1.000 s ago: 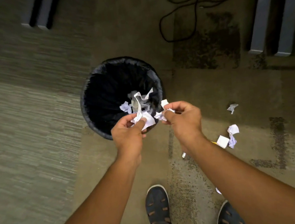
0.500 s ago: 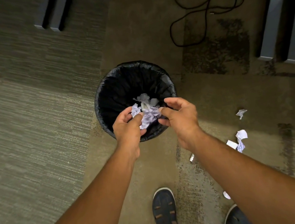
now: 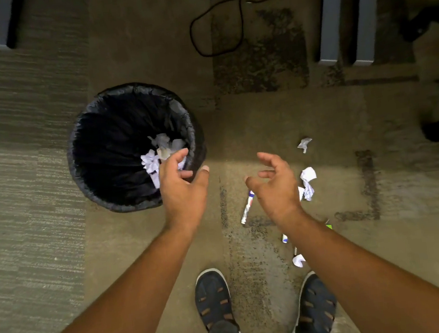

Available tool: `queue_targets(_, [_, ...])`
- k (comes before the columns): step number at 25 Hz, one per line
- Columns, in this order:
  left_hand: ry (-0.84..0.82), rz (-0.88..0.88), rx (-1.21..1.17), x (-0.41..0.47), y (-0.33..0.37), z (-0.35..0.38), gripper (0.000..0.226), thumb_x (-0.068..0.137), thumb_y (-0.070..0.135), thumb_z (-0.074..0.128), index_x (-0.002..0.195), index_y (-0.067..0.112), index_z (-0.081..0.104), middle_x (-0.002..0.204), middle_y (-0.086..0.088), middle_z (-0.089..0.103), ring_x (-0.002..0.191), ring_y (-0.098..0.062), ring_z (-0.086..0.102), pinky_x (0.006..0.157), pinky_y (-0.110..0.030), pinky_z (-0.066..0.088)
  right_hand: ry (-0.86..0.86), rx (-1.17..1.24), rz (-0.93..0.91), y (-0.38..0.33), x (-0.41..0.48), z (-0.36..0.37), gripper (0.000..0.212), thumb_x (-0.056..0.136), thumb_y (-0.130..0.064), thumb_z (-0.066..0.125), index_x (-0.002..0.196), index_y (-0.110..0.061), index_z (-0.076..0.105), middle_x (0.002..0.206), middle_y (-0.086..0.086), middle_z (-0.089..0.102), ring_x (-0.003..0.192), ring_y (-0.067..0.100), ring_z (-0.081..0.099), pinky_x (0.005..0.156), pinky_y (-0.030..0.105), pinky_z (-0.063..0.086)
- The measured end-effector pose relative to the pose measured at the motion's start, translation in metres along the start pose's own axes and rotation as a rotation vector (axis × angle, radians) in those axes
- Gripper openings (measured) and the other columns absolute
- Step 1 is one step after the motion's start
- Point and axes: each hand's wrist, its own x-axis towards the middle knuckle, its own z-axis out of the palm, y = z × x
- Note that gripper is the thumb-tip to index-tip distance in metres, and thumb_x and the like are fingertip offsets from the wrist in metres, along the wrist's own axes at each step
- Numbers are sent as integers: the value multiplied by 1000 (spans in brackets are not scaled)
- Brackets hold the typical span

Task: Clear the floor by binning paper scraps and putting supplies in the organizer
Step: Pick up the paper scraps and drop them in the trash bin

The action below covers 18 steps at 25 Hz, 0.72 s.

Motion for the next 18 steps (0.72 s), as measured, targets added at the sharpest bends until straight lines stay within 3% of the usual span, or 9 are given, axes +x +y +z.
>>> queue_targets(5, [-215, 139, 205, -43, -26, 64, 54, 83, 22, 81, 131, 32, 58, 128, 7, 51, 102, -10, 59, 82, -19, 53, 63, -96, 36, 83, 2, -62, 57, 79, -9, 82, 130, -22, 62, 130, -1, 58, 103, 16, 63, 80, 12, 45])
queue_targets(8, [-390, 155, 329, -62, -52, 101, 56, 83, 22, 82, 135, 23, 61, 133, 1, 54, 115, -15, 58, 104, -32, 50, 110, -126, 108, 141, 6, -104, 56, 78, -6, 82, 129, -20, 64, 131, 6, 59, 103, 19, 64, 93, 33, 55])
queue_targets(10, [-489, 154, 406, -73, -72, 125, 61, 83, 22, 82, 140, 19, 59, 143, -4, 55, 130, -22, 56, 114, -30, 43, 142, -166, 179, 182, 9, -130, 57, 77, -6, 81, 130, -17, 63, 132, 8, 61, 103, 23, 65, 100, 44, 54])
queue_targets(14, [-658, 189, 597, -93, -118, 172, 79, 87, 23, 79, 156, 16, 41, 167, -12, 33, 153, -25, 33, 121, -24, 25, 153, -348, 287, 268, 8, -164, 62, 76, -15, 85, 133, -10, 62, 131, 16, 64, 119, 36, 62, 107, 43, 48])
queue_targets(18, [-730, 330, 692, -100, -163, 212, 52, 85, 9, 73, 136, 2, 61, 137, -24, 60, 133, -40, 53, 115, -39, 41, 62, -513, 359, 336, 3, -167, 59, 79, -34, 85, 126, -8, 61, 121, 21, 66, 116, 37, 60, 96, 38, 46])
